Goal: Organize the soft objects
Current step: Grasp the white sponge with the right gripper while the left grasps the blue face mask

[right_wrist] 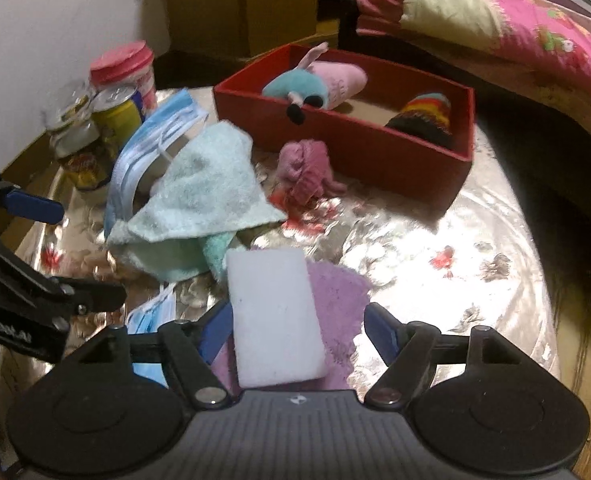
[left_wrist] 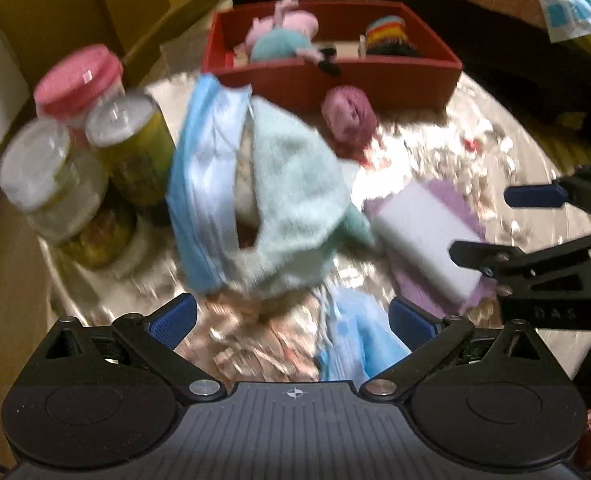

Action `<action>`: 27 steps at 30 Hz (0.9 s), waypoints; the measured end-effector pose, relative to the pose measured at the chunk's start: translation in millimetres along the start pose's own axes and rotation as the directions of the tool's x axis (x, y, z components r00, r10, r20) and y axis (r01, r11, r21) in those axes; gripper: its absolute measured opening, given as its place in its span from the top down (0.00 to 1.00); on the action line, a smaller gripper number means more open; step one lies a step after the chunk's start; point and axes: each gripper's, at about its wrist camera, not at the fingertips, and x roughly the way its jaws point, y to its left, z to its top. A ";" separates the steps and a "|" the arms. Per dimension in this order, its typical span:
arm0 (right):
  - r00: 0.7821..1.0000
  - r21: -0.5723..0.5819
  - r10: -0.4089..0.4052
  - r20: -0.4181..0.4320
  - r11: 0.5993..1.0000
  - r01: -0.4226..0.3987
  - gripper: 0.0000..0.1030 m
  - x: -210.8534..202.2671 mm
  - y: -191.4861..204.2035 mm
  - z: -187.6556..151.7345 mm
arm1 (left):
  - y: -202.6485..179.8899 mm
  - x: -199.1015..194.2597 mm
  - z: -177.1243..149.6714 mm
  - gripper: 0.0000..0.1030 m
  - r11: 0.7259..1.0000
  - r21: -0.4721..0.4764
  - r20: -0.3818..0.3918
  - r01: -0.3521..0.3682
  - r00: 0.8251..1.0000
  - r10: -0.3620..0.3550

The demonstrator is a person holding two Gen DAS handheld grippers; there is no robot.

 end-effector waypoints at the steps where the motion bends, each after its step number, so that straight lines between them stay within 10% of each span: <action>1: 1.000 -0.007 0.003 -0.009 1.000 -0.003 0.56 3.2 0.7 -0.9 | -1.3 2.3 -2.3 0.05 1.000 0.000 -0.015 0.012 1.000 -0.012; 13: 0.999 0.088 -0.039 -0.012 0.995 0.040 0.56 5.9 -35.6 -0.4 | -27.5 36.4 -12.9 0.08 0.999 0.015 -0.135 0.048 0.990 -0.046; 22: 1.000 0.057 -0.001 -0.007 0.998 0.002 0.56 6.2 -26.8 1.5 | -20.9 44.9 -15.4 0.67 0.997 -0.018 -0.168 0.078 0.983 -0.080; 27: 1.000 -0.006 0.017 -0.009 1.000 -0.017 0.56 13.2 -9.7 7.3 | -0.5 24.6 -12.3 0.76 0.989 -0.090 -0.112 0.119 0.985 -0.129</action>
